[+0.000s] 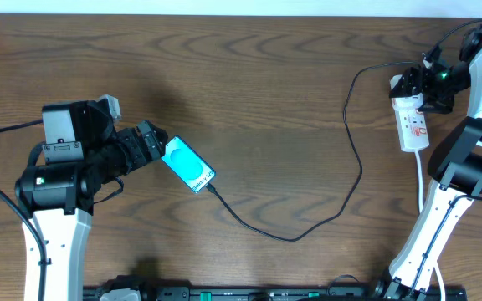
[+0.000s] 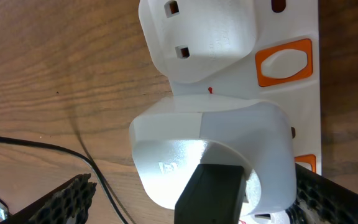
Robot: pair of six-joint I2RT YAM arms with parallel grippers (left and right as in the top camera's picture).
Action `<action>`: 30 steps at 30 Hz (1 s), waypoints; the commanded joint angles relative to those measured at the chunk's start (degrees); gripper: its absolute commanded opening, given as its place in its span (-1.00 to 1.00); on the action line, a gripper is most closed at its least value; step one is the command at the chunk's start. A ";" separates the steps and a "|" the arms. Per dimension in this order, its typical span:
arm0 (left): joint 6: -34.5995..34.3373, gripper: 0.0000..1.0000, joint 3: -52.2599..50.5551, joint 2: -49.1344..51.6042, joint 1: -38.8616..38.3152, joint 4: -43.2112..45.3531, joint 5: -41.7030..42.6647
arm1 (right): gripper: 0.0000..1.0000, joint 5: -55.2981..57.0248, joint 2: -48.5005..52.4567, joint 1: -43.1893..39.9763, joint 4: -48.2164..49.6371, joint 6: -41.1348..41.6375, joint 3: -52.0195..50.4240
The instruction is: Plug charger to phone and switch on socket
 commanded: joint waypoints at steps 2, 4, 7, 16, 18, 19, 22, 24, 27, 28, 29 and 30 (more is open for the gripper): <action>0.15 0.85 -0.33 0.33 0.20 -0.20 -0.59 | 0.89 -3.80 1.01 2.43 1.38 0.46 -2.95; 0.15 0.85 -0.33 0.33 0.17 -0.20 -0.59 | 0.89 -3.82 1.01 2.43 1.97 0.46 -4.33; 0.15 0.85 -0.33 0.33 0.20 -0.20 -0.59 | 0.88 -3.87 1.01 2.45 3.37 0.46 -6.91; 0.13 0.85 -0.33 0.33 0.20 -0.20 -0.59 | 0.88 -3.98 1.01 2.51 3.32 0.63 -7.98; 0.15 0.85 -0.33 0.33 0.17 -0.20 -0.61 | 0.88 -4.07 1.01 2.49 3.21 0.63 -7.98; 0.13 0.85 -0.33 0.33 0.20 -0.20 -0.59 | 0.88 -4.07 1.01 2.49 3.13 0.63 -7.98; 0.13 0.85 -0.33 0.33 0.20 -0.20 -0.61 | 0.88 -4.04 1.01 2.49 2.78 0.63 -7.98; 0.15 0.85 -0.33 0.33 0.20 -0.20 -0.61 | 0.88 -4.07 1.01 2.49 2.29 0.63 -7.98; 0.15 0.85 -0.33 0.33 0.20 -0.20 -0.61 | 0.87 -4.04 1.01 2.49 1.64 0.63 -7.98; 0.15 0.85 -0.33 0.33 0.17 -0.20 -0.61 | 0.87 -4.04 1.01 2.49 1.44 0.63 -7.98; 0.13 0.85 -0.33 0.33 0.17 -0.20 -0.61 | 0.87 -4.02 1.01 2.49 0.96 0.61 -7.98; 0.15 0.85 -0.33 0.33 0.17 -0.20 -0.61 | 0.87 -4.04 1.01 2.49 0.68 0.61 -7.98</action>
